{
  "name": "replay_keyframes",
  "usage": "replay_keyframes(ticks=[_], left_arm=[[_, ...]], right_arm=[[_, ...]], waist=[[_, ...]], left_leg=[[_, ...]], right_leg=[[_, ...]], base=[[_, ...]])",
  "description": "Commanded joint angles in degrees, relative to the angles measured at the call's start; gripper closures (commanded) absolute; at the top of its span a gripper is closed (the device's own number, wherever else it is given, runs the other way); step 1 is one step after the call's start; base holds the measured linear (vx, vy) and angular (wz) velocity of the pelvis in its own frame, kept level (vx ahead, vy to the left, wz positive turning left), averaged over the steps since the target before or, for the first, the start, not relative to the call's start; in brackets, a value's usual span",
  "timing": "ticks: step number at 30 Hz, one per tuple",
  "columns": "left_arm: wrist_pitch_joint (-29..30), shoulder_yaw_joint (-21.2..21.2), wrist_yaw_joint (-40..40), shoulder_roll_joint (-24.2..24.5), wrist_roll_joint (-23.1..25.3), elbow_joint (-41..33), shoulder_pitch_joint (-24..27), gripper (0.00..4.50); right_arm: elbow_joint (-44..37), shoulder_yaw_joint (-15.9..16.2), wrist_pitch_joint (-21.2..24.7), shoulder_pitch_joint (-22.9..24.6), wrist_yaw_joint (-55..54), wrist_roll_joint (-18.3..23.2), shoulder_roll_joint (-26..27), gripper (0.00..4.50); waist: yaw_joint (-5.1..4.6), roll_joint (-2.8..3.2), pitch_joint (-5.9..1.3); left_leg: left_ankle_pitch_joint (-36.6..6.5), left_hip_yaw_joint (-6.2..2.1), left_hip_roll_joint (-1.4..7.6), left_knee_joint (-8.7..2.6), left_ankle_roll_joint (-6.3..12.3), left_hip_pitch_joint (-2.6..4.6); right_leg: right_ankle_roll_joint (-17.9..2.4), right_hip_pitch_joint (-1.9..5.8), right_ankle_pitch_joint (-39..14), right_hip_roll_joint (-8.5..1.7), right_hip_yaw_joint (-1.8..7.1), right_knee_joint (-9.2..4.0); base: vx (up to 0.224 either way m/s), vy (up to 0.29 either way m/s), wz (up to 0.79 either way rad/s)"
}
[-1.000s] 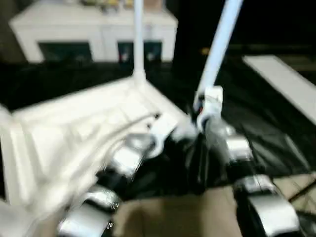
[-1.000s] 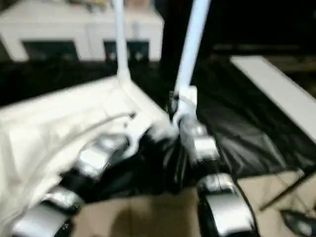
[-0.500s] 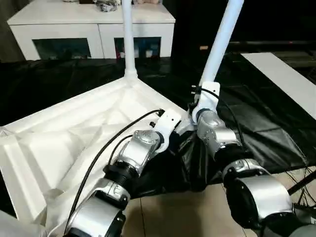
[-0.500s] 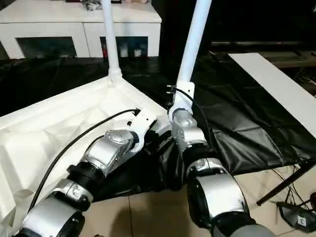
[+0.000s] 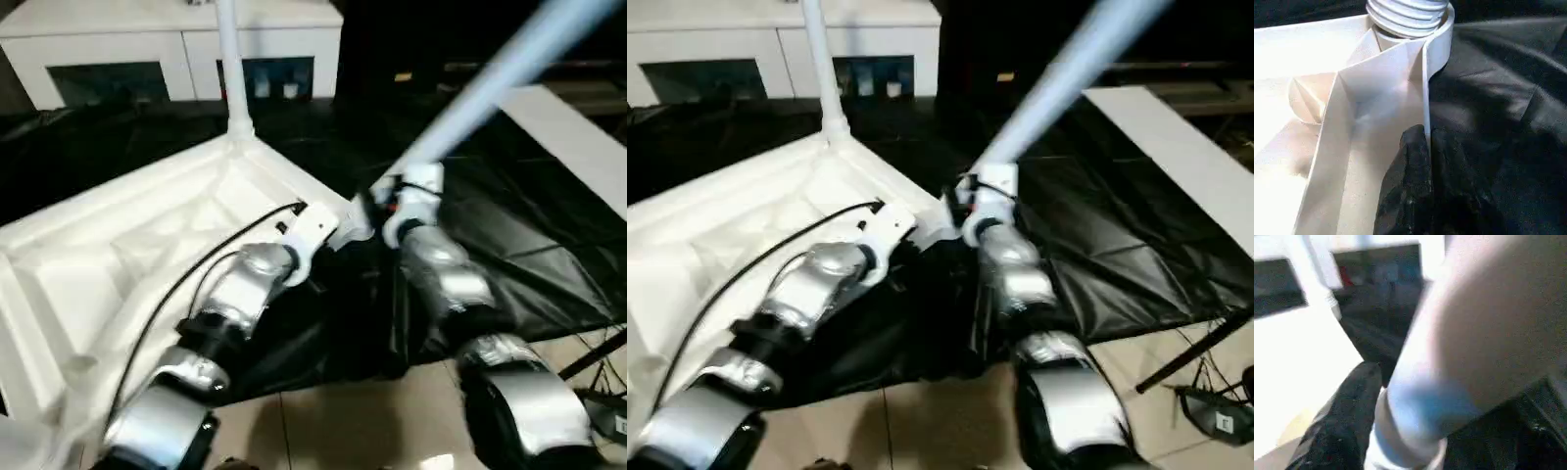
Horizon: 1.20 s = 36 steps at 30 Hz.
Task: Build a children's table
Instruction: Insert table leg to table base
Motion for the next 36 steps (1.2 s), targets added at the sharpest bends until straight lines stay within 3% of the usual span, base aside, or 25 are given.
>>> replay_keyframes(ticks=[1,5,7,9,12,17,20,25,30,33,36], left_arm=[[-2.51,-1.32,-3.05,1.55,-0.12,-3.56,1.13,4.50],[-3.06,-1.63,-4.16,2.92,0.05,-4.87,2.04,4.50],[-3.14,-1.58,-4.37,3.11,0.02,-4.89,2.20,4.50],[-3.25,-1.74,-4.70,3.50,0.04,-4.90,2.31,4.50],[-3.17,-1.89,-5.05,3.79,0.11,-5.21,2.25,4.50],[-3.31,-1.94,-5.31,4.02,-0.01,-5.46,2.29,4.50],[-3.57,-1.96,-5.43,4.24,0.17,-5.49,2.32,4.50],[-4.03,-2.06,-5.56,4.77,0.25,-5.65,2.44,4.50],[-10.22,-4.37,-8.94,7.43,1.54,-6.72,3.46,4.50],[-17.02,-6.40,-13.44,10.34,1.93,-7.30,4.50,4.50],[-21.94,-7.64,-17.18,12.09,1.50,-7.63,5.01,4.50]], right_arm=[[-5.54,0.34,0.61,3.11,3.78,0.72,-1.34,1.11],[-8.86,-0.47,1.20,5.82,4.81,1.46,-2.43,0.94],[-8.92,-1.98,2.15,5.91,4.49,2.92,-2.20,1.32],[-9.17,-4.06,3.99,5.84,2.96,4.74,-2.00,1.34],[-9.27,-5.41,5.40,5.41,2.01,5.92,-1.83,1.62],[-10.34,-5.14,5.60,5.64,2.53,5.72,-1.98,1.94],[-10.86,-5.15,6.01,5.56,2.56,5.90,-1.77,2.02],[-11.20,-5.19,6.27,5.41,2.55,6.06,-1.79,2.25],[-13.85,-5.30,8.62,4.69,5.29,6.98,-3.72,2.40],[-18.69,-3.25,14.82,5.25,14.13,9.06,-7.71,2.44],[-23.52,-0.86,19.13,7.17,22.48,10.42,-12.41,2.53]], waist=[[0.42,0.24,-4.18],[0.59,0.38,-3.92],[0.56,0.52,-3.69],[0.49,0.74,-3.55],[0.56,0.87,-3.71],[0.80,0.77,-3.88],[0.84,0.54,-3.83],[0.97,0.65,-3.83],[1.04,0.59,-3.90],[1.30,0.53,-3.92],[1.71,0.62,-3.80]], left_leg=[[-4.62,-0.31,1.97,-3.10,6.82,1.48],[-7.98,-0.16,2.19,-3.32,5.68,1.67],[-10.39,-0.13,2.16,-3.53,4.25,1.78],[-12.18,-0.20,2.20,-3.78,2.87,1.82],[-10.58,-0.19,2.14,-3.68,2.34,1.84],[-7.34,-0.10,1.99,-3.35,3.77,1.70],[-8.07,-0.05,2.01,-3.36,3.84,1.74],[-8.19,-0.13,2.03,-3.41,3.33,1.75],[-7.46,-0.16,2.07,-3.31,3.87,1.72],[-7.33,-0.14,2.01,-3.19,4.34,1.74],[-7.78,0.00,2.13,-3.23,3.54,1.93]], right_leg=[[-16.19,3.41,7.46,-3.20,2.62,-2.79],[-16.23,3.34,3.21,-3.26,2.81,-3.10],[-15.68,3.18,-0.91,-3.23,2.89,-3.52],[-14.80,3.14,-3.92,-3.26,3.06,-3.79],[-14.90,3.12,-1.42,-3.12,3.07,-3.44],[-15.53,3.26,2.80,-3.16,3.01,-3.00],[-15.41,3.28,1.40,-3.22,3.01,-3.19],[-14.98,3.27,0.29,-3.21,3.02,-3.15],[-14.92,3.36,1.18,-3.17,3.00,-2.98],[-14.32,3.54,1.73,-2.96,3.03,-2.88],[-13.98,3.26,1.06,-3.05,3.16,-2.93]], base=[[0.000,0.000,0.00],[0.000,0.000,0.00],[0.000,0.000,0.00],[0.000,0.000,0.00],[0.000,0.000,0.00],[0.000,0.000,0.00],[0.000,0.000,0.00],[0.000,0.000,0.00],[0.000,0.000,0.00],[0.000,0.000,0.00],[0.000,0.000,0.00]])
